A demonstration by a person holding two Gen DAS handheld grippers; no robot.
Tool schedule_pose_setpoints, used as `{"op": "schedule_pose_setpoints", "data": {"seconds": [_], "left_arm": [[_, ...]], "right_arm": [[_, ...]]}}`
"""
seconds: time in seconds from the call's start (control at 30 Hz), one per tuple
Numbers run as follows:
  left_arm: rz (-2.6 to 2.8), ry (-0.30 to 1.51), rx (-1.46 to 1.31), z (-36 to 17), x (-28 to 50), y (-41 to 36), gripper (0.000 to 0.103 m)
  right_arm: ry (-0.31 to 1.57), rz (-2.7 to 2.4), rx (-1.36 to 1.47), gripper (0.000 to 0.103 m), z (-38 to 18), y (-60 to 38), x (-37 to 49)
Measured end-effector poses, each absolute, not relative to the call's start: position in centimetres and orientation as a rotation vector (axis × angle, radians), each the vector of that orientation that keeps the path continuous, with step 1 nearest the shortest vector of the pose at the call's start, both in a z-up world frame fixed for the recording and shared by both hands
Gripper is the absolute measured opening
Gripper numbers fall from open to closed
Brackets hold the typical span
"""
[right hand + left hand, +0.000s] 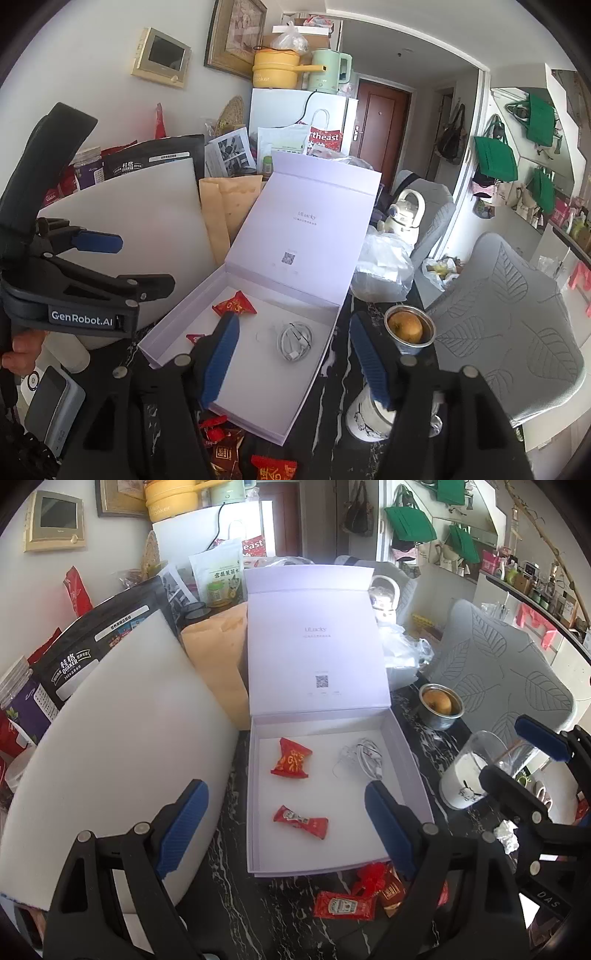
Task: Organize objects
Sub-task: 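Withdraw both tools from the box back toward the remaining packets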
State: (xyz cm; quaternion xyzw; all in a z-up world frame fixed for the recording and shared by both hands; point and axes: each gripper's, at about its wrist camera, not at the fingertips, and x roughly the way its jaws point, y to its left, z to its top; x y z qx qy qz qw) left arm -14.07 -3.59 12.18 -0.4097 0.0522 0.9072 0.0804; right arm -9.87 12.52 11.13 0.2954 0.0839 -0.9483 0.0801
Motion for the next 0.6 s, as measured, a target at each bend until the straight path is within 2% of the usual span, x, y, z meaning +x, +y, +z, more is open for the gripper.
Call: {"op": "schedule_pose_setpoints", "data": {"seconds": [0.6], "left_arm": [[2.665, 0.18, -1.227, 10.5, -8.0, -2.4, 0.087]], "right_arm": [[0.233, -2.849, 0.922, 0.064, 9.3, 13.0, -4.2]]}}
